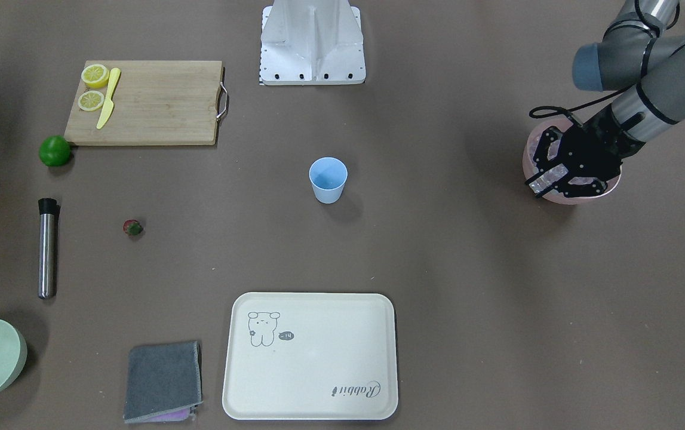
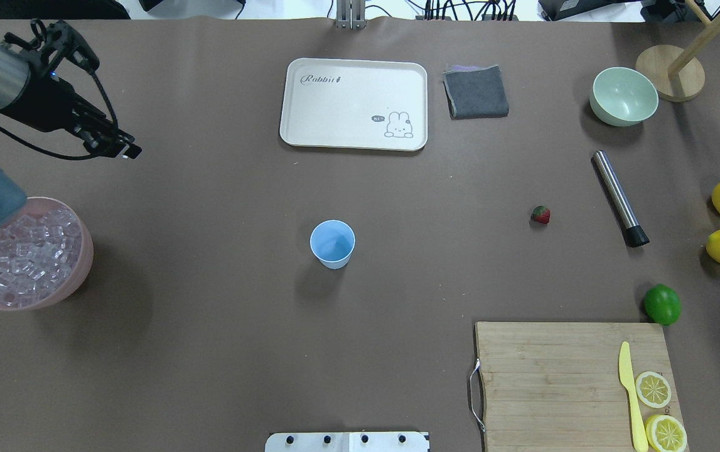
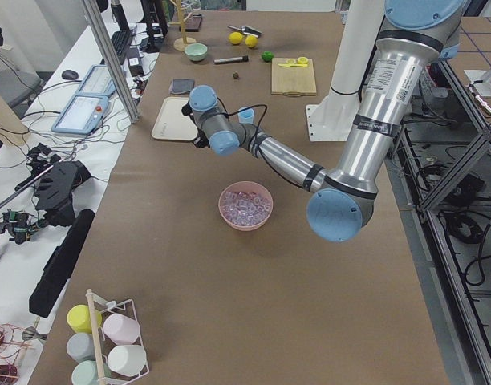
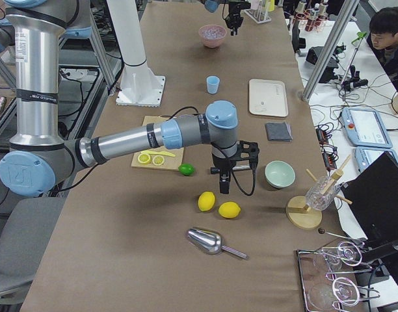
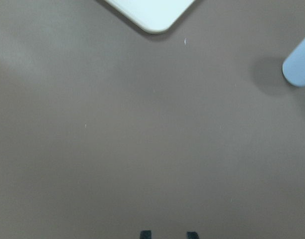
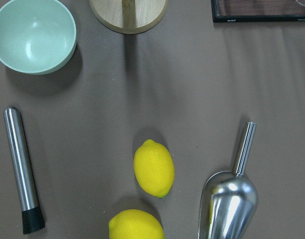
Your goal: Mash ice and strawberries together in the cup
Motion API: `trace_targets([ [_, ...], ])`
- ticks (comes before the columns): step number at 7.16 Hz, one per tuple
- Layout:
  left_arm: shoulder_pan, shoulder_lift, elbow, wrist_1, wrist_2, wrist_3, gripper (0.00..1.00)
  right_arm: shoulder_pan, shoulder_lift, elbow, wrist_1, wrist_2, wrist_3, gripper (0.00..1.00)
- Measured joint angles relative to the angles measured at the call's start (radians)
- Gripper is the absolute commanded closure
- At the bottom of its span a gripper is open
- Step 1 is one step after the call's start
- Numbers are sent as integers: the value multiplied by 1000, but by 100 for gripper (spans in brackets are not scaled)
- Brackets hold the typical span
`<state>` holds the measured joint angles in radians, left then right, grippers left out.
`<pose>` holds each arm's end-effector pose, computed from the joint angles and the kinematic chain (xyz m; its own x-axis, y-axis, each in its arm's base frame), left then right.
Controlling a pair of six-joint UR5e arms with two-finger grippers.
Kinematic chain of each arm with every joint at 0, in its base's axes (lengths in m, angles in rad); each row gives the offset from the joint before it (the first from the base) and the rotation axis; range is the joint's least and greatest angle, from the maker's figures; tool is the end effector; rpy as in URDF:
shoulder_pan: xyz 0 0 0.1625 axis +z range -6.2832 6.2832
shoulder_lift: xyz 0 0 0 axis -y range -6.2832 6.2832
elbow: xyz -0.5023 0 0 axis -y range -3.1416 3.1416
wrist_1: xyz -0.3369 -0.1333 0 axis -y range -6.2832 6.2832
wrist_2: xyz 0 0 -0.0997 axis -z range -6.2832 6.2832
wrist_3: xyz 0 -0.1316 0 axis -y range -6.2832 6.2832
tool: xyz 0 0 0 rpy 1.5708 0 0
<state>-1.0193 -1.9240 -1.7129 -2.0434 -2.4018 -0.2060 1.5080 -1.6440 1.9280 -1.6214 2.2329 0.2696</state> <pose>0.2835 -0.5298 0.4418 0.3108 0.7542 -0.5784 -0.2386 0.6510 0.7206 0.0267 -0.4102 0.6470 0.7664 0.0741 0.6381 -0.1484 0.9869 0.0636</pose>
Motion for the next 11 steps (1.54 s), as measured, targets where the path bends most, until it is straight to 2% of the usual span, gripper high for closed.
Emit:
trace_targets([
  [1,37,-63,15,4,27,-83,100,0,0,2,0,0,-1,0],
  [4,185,-162,24,-6,202,-267,100,-2,3,6,1,1,-2,0],
  [7,321,-192,26,-109,339,-429,100,-3,4,11,2,2,-4,0],
  [11,482,-220,26,-163,540,-521,100,-3,6,11,2,0,-3,0],
])
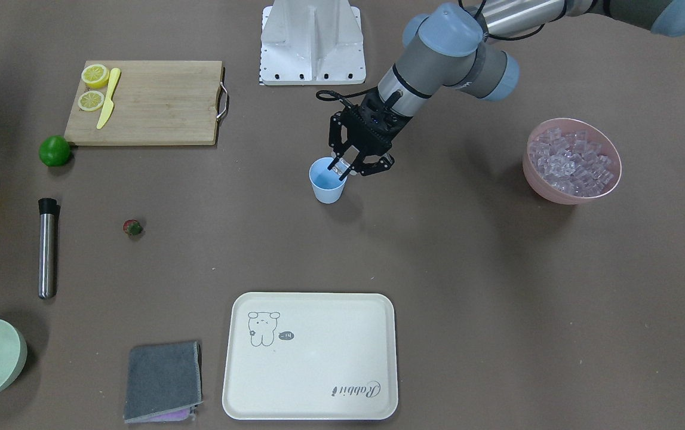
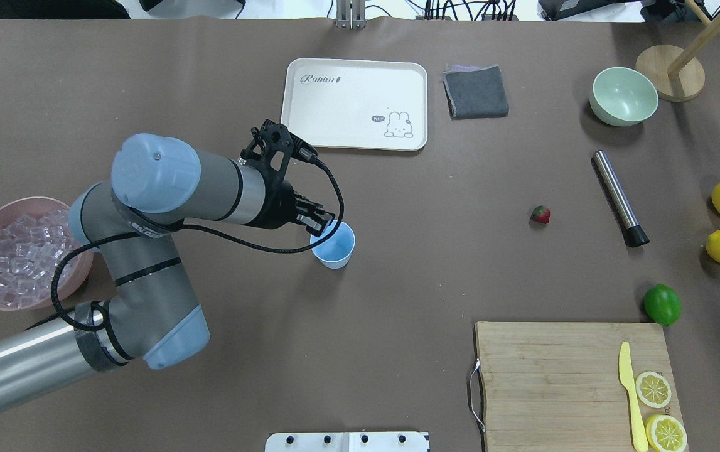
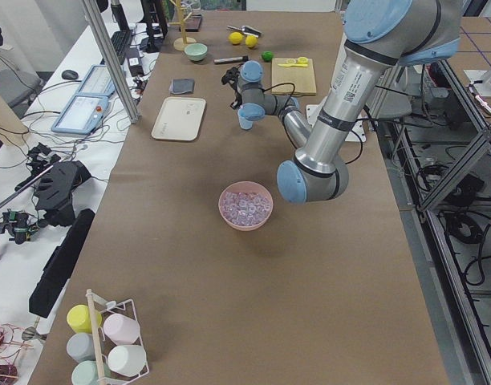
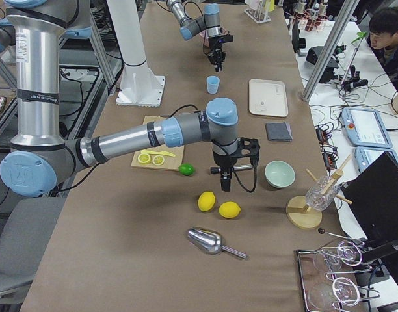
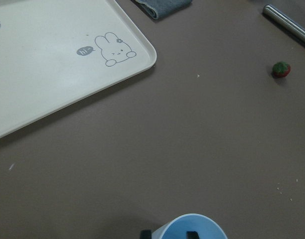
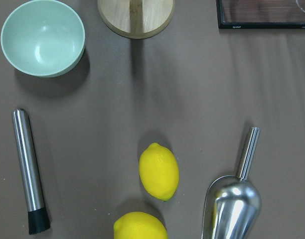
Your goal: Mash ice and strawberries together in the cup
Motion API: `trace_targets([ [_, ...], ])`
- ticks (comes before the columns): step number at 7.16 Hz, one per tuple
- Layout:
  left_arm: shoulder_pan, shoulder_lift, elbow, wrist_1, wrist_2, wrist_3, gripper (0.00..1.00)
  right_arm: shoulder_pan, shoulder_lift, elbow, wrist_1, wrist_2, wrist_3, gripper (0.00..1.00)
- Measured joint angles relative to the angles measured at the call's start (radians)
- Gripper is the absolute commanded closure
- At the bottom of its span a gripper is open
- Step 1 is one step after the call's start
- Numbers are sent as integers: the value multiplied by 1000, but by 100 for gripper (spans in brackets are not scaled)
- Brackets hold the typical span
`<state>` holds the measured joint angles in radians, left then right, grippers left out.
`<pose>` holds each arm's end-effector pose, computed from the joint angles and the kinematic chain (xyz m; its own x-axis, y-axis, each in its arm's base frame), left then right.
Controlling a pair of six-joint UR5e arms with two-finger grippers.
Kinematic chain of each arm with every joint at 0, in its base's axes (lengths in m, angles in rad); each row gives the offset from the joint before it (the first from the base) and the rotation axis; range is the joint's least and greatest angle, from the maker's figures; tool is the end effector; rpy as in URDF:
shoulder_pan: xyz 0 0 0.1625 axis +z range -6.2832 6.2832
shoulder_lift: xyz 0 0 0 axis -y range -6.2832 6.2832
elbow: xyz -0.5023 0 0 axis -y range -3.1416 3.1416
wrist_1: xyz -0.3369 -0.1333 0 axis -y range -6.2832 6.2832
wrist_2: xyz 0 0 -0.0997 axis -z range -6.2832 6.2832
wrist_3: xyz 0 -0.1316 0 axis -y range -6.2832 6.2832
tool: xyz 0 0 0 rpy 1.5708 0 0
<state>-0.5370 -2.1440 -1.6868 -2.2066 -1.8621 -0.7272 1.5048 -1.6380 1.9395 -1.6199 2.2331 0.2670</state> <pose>0.5345 -0.4294 0.3042 0.3262 0.6386 -0.6970 0.0104 0.7349 0.6781 0.0252 -0.4130 0.6392 0.7661 0.0570 0.6402 -0.1433 0.9861 0.0838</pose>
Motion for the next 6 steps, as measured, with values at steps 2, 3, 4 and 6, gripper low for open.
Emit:
trace_targets([
  [2,48,-3,0,-3,63,-4,100,-4,1,-1,0,0,1,0],
  [3,56,-3,1,-3,72,-4,100,-5,1,-1,0,0,1,0],
  [4,59,-2,1,-4,75,-3,100,-5,1,-2,0,0,1,0],
  [6,59,1,3,-4,75,-2,46,-6,-2,0,0,0,1,0],
])
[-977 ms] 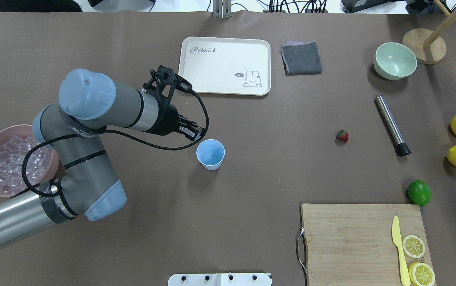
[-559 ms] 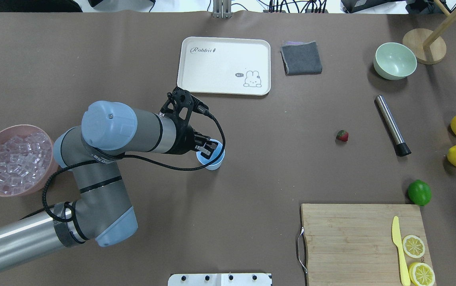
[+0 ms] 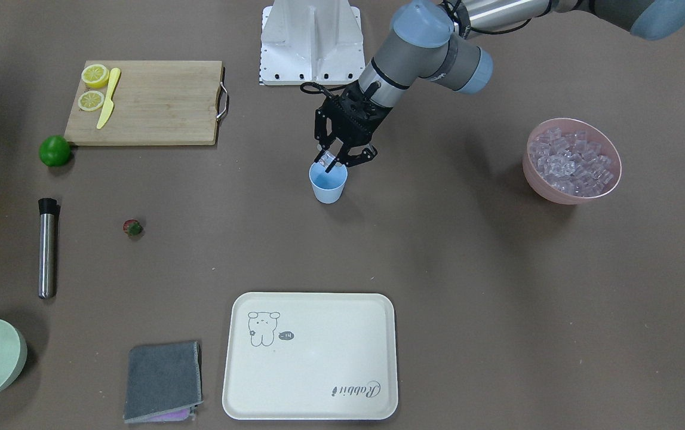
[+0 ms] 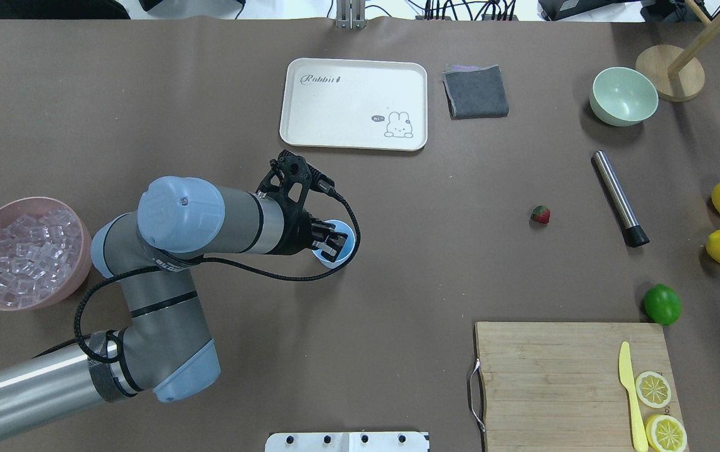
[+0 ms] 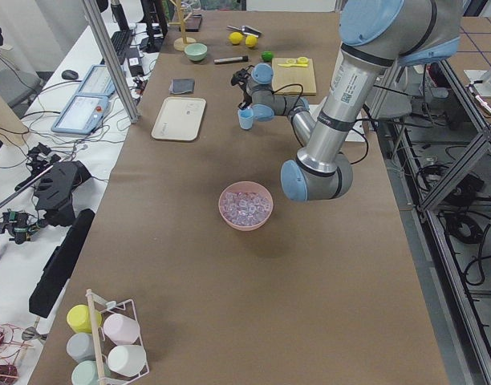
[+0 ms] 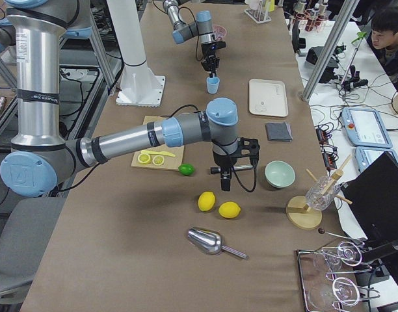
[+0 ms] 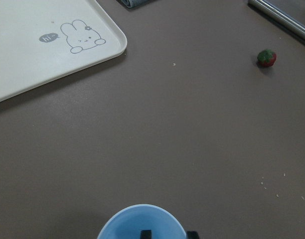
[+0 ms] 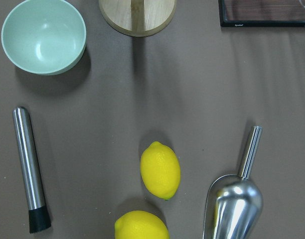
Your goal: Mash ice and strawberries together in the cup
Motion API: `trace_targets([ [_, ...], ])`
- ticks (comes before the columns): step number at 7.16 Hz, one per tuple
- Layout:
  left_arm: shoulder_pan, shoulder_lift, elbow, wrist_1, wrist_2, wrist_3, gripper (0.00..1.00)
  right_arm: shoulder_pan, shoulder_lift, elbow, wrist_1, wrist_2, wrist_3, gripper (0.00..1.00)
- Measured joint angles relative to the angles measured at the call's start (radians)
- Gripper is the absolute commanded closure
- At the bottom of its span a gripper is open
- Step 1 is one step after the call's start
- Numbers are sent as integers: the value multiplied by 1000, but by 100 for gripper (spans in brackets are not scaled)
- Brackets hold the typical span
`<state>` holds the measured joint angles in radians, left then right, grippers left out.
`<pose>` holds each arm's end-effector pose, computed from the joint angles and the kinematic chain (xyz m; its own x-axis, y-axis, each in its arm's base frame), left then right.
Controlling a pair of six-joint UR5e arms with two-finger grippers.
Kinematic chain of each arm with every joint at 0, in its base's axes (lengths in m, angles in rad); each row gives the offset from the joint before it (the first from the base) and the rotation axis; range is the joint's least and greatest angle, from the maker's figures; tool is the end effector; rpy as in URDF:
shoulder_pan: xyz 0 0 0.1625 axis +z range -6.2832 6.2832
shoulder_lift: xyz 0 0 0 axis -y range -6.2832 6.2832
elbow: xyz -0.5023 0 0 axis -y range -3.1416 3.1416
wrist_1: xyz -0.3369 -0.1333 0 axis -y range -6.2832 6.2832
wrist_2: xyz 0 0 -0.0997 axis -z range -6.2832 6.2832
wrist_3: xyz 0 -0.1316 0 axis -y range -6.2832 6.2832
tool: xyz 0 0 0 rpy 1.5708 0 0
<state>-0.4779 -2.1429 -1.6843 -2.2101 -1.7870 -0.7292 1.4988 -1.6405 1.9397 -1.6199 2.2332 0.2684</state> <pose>0.5570 -0.4068 0.3061 0.3412 0.6435 -0.6852 0.0150 0.7251 0.6885 0.0228 -0.4119 0.6401 0.7662 0.0552 0.6402 -0.1385 0.9871 0.0806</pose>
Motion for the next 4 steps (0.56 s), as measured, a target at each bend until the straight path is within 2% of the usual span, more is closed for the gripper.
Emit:
trace_targets([
  [1,-2,0,1,1,0,1,17,0,-2,0,0,-1,0,0],
  [3,-5,-1,1,1,0,6,4,0,-3,0,0,-1,0,0],
  [4,-10,-2,0,-5,-2,8,4,0,-3,-1,0,-1,-1,0],
])
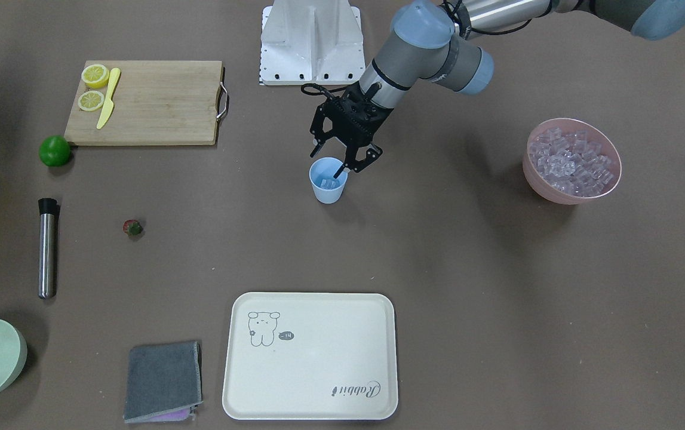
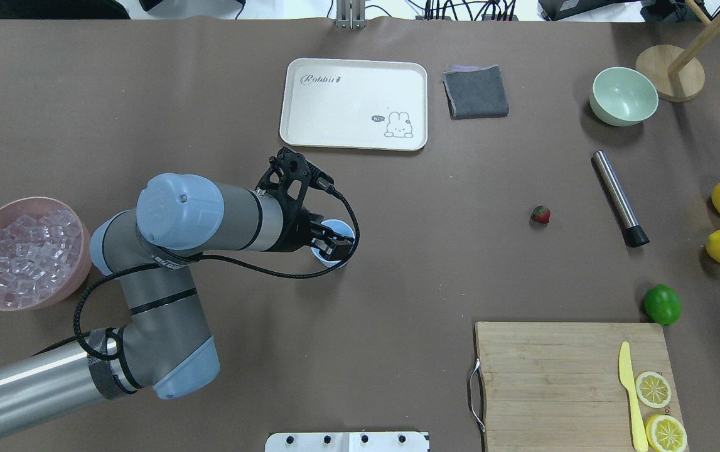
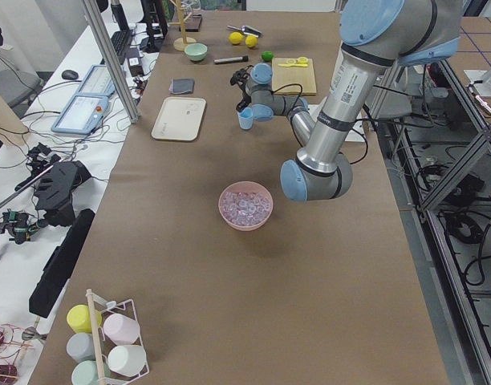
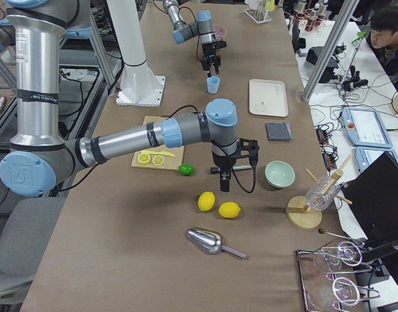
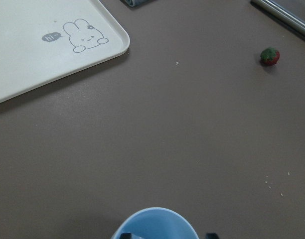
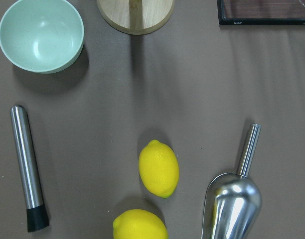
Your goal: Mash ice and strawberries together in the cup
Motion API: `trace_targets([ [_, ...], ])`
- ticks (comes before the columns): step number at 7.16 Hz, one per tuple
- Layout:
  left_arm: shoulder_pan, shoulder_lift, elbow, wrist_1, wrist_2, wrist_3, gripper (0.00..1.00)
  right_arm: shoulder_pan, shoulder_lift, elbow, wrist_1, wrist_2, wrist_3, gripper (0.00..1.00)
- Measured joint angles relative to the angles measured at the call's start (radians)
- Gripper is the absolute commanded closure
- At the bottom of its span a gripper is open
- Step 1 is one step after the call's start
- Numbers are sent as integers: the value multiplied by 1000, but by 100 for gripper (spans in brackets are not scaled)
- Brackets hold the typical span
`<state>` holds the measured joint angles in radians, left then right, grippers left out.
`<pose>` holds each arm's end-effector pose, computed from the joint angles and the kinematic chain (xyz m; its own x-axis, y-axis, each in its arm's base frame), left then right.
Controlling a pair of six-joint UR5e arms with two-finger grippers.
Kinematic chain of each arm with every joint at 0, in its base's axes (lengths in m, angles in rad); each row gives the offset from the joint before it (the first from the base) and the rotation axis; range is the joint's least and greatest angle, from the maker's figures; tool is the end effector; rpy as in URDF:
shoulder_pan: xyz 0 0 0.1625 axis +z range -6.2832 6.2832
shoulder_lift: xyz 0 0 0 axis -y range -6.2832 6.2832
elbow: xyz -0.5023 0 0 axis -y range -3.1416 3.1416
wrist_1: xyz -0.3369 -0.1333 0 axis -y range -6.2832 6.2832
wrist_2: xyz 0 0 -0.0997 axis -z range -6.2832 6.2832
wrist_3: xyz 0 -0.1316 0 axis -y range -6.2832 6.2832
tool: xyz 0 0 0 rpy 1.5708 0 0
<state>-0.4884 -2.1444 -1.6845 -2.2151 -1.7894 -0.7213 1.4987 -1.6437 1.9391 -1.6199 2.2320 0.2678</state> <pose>0.5526 -0.4122 0.3042 0.3424 0.6482 -0.6801 0.0225 0.7180 0.6956 0.0230 -0.4105 0.6418 0.7672 0.0571 0.6388 -0.1381 0.9874 0.0775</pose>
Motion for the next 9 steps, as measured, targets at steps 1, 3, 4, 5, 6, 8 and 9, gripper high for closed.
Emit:
trace_targets([
  [1,-18,1,0,-8,-9,6,4,0,1,0,0,0,0,0],
  [3,-106,27,12,-8,-93,117,4,0,2,6,0,-1,1,0],
  [4,-167,60,17,-8,-168,199,4,0,2,9,0,-1,1,0],
  [5,-224,97,22,-8,-241,276,4,0,2,11,0,-1,1,0],
  [6,-282,143,24,-11,-317,350,4,0,4,14,0,-1,1,0],
  [8,-402,245,20,-15,-467,495,4,0,5,16,1,-2,-7,0],
  [9,-444,295,17,-17,-509,574,4,0,6,16,1,-1,-9,0],
])
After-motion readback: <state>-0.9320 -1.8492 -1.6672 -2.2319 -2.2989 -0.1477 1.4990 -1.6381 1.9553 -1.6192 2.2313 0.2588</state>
